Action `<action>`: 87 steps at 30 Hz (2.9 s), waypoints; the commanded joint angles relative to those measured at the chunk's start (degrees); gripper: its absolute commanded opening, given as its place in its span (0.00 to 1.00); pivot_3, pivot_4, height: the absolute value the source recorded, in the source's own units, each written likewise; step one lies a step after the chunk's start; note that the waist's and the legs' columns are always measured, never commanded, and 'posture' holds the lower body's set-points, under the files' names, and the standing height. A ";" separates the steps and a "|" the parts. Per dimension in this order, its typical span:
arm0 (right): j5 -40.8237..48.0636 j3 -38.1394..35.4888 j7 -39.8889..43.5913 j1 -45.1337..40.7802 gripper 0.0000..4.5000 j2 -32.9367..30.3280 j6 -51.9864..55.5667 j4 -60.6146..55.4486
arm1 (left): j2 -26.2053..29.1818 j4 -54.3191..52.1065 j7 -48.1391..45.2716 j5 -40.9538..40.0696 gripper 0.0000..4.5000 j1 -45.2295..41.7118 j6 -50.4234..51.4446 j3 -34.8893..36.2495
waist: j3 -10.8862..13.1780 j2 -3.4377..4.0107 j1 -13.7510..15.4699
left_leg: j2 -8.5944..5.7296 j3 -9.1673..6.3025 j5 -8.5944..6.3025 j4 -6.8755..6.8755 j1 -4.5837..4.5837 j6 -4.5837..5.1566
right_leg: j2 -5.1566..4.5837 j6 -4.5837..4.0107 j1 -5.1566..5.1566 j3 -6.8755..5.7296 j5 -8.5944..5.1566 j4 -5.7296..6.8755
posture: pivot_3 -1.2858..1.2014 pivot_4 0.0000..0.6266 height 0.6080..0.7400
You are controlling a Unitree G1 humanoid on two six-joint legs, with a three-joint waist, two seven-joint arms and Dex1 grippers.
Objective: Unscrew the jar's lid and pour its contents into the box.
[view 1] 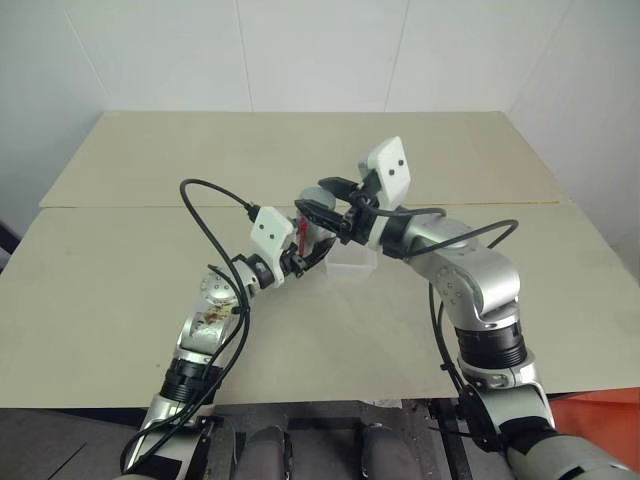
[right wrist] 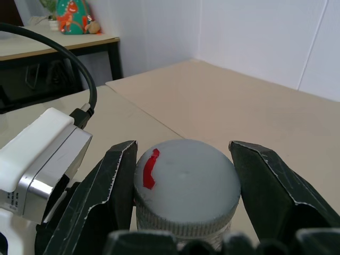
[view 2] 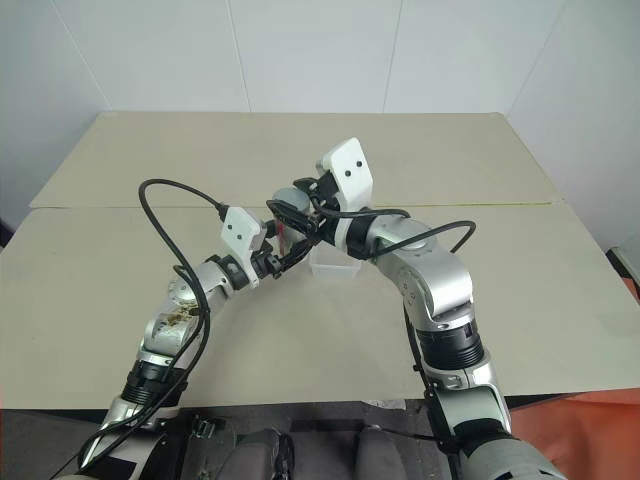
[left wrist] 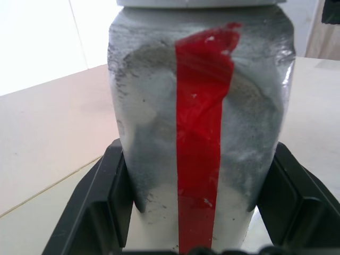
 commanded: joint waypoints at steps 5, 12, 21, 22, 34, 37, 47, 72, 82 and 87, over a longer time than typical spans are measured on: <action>2.20 -2.80 2.06 -1.64 0.60 -2.42 -0.99 -3.78 | 1.89 -1.19 -6.11 -3.90 0.62 1.30 0.27 -0.14 | 0.00 0.00 0.01 | 0.00 0.00 0.00 0.00 0.00 0.00 | 0.00 0.00 0.00 0.00 0.00 0.00 | 0.52 0.24 1.00; 4.29 -2.24 6.78 -0.02 0.60 -5.67 -1.28 -5.12 | 4.51 -3.08 -13.85 -10.32 0.62 0.92 1.79 1.41 | 0.00 0.00 0.00 | 0.01 0.00 0.00 0.00 0.00 0.00 | 0.00 0.00 -0.01 0.00 0.00 0.00 | 0.52 0.24 1.00; 3.93 -6.27 6.77 -1.02 0.60 -8.01 -1.58 -5.04 | 5.03 -0.04 -12.95 -8.22 0.62 0.29 0.03 1.20 | 0.00 0.00 0.07 | 0.00 0.00 0.00 0.00 0.00 0.00 | 0.00 0.00 0.01 0.00 0.00 0.00 | 0.52 0.24 1.00; 3.57 -7.44 6.51 -0.65 0.60 -9.08 -1.77 -5.06 | 4.91 0.42 -12.62 -8.06 0.62 0.08 -0.20 1.40 | 0.00 0.00 0.08 | 0.00 0.00 0.00 0.00 0.00 0.00 | 0.00 0.00 0.01 0.00 0.00 -0.01 | 0.52 0.24 1.00; -3.97 -13.74 -6.75 11.41 0.60 -13.36 -0.91 -7.08 | 5.10 2.68 -10.94 -7.86 0.62 -2.67 -1.56 3.81 | 0.00 0.00 0.00 | 0.00 0.03 0.00 -0.02 -0.01 0.01 | 0.00 0.00 -0.01 0.03 0.00 -0.01 | 0.52 0.24 1.00; -8.11 -12.33 -13.26 16.33 0.60 -10.85 -0.78 -7.30 | 5.05 2.60 -11.26 -7.97 0.62 -3.30 -1.65 3.83 | 0.00 0.00 0.05 | 0.01 0.03 0.00 -0.02 -0.01 0.01 | 0.00 0.00 -0.01 0.03 0.00 -0.01 | 0.52 0.24 1.00; -18.53 -9.78 -27.66 18.35 0.60 0.80 -11.81 9.37 | 4.76 2.10 -11.66 -8.22 0.62 -3.71 -1.37 3.71 | 0.00 0.00 -0.12 | -0.01 0.05 0.00 -0.04 0.01 -0.01 | 0.01 0.00 -0.02 0.06 0.00 -0.01 | 0.52 0.24 1.00; -17.48 -10.62 -23.59 17.94 0.99 1.64 -16.67 9.03 | 5.96 2.49 -11.40 -7.96 0.62 -3.04 -1.43 4.31 | 0.00 0.01 -0.22 | 0.02 0.03 0.03 -0.05 0.02 -0.04 | 0.01 0.00 0.00 0.06 0.00 0.01 | 0.52 0.24 1.00; -3.15 -11.38 -0.79 19.25 0.99 -13.27 -1.97 -5.20 | 7.89 8.76 -15.47 -6.48 0.62 -7.17 -4.20 3.77 | 0.01 0.01 0.01 | 0.01 0.01 0.01 -0.02 0.03 -0.01 | 0.03 0.00 0.04 0.04 0.00 -0.03 | 0.52 0.24 1.00; 0.30 -9.76 7.48 17.64 0.99 -22.85 2.84 -8.40 | 9.33 15.17 -18.09 -3.95 0.62 -10.78 -8.26 3.03 | 0.01 0.02 0.03 | 0.00 0.00 0.00 -0.02 0.03 0.00 | 0.03 0.00 0.06 0.02 0.00 -0.09 | 0.52 0.24 1.00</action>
